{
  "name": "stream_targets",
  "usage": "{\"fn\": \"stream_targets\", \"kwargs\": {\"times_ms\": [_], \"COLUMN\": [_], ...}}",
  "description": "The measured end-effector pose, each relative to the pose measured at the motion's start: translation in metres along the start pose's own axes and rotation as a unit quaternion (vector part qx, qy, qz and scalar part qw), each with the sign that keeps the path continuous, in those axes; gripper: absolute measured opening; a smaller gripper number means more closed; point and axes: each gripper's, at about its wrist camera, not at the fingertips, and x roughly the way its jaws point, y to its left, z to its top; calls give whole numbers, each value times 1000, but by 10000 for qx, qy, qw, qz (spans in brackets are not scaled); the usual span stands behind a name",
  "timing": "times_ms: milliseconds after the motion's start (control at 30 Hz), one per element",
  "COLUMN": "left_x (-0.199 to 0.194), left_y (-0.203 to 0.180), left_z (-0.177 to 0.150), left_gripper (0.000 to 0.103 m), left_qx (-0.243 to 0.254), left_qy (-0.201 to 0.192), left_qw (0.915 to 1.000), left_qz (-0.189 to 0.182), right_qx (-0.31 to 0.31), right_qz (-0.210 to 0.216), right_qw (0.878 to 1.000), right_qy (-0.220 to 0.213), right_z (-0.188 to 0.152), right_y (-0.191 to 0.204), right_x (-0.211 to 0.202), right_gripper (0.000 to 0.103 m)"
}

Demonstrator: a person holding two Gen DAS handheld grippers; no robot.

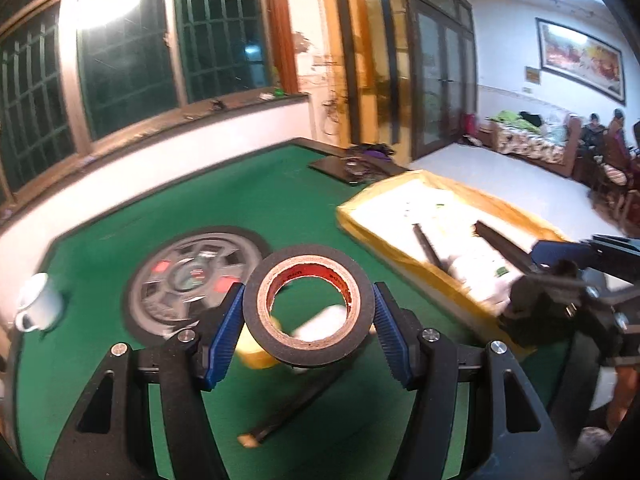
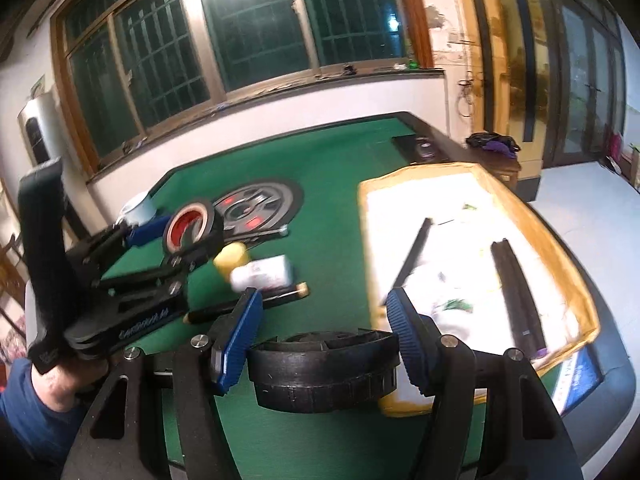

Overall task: Organize rigid objects
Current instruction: 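Lift and carry the tape roll and black holder toward the tray, then lower the tape roll and black holder into the tray and open both grippers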

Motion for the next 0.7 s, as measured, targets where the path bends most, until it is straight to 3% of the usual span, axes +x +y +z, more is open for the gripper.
{"fn": "stream_targets", "kwargs": {"times_ms": [233,400,700], "left_x": [28,61,129], "left_y": [-38,-65,-87], "left_z": [32,53,62], "left_gripper": [61,61,61], "left_qx": [-13,-73,-360], "left_qy": [194,509,1193], "left_qw": [9982,9942,9864], "left_qz": [-576,-946,-1070], "right_qx": [379,564,748], "right_qz": [-321,-569,-751], "right_qw": [9987,9968,9921], "right_qy": [-95,74,666], "right_z": [25,50,99], "right_y": [-52,-90,-135], "right_x": [-12,3,66], "right_gripper": [60,60,60]}}
